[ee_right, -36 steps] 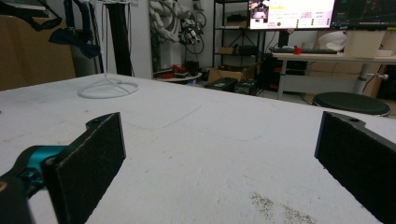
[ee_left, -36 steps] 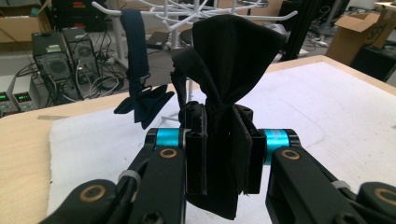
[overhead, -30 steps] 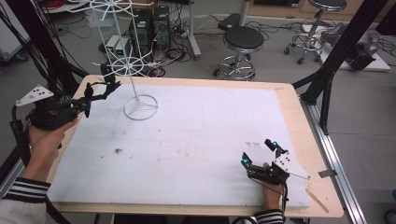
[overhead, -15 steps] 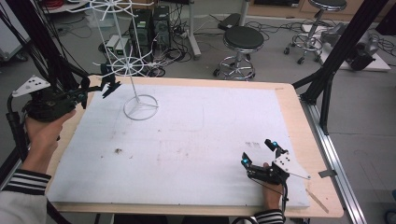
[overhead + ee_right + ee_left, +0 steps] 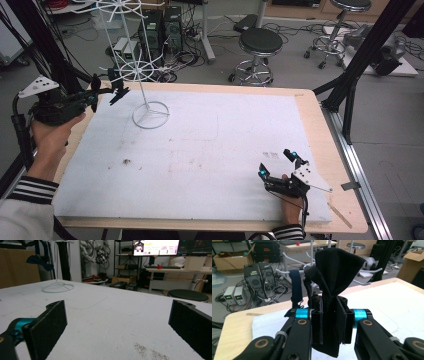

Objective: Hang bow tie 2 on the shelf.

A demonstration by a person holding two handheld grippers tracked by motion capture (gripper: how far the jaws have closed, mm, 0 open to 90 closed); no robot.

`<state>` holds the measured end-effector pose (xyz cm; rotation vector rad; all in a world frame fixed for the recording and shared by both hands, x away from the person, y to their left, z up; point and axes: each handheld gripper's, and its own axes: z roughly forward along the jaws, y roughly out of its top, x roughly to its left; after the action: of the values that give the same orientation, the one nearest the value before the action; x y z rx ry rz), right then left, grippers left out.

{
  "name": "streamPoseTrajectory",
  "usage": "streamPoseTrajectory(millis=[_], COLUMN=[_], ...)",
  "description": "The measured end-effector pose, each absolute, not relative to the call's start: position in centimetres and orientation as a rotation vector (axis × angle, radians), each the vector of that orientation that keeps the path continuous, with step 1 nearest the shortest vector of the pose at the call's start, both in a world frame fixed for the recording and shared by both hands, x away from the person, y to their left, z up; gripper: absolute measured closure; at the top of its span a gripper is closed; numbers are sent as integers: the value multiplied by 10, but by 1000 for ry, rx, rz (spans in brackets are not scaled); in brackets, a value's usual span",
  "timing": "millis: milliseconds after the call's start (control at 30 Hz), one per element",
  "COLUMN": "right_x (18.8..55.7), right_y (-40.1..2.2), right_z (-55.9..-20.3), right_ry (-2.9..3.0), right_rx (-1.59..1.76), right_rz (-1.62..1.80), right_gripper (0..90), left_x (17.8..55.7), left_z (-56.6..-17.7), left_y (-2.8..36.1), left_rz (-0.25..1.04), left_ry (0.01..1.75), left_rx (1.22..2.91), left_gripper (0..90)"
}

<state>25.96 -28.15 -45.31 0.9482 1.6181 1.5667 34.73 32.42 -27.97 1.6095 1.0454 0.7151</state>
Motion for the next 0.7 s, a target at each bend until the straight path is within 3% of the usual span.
streamPoseTrajectory(millis=[700], right_x=[259], right_y=[-282], right_z=[-453], right_ry=[1621], right_rx=[952], right_rz=[1569], right_gripper=[11], left_x=[365], left_z=[-292], left_y=[299], left_rz=[688], left_ry=[1055], left_rx=[1651], left_gripper=[764])
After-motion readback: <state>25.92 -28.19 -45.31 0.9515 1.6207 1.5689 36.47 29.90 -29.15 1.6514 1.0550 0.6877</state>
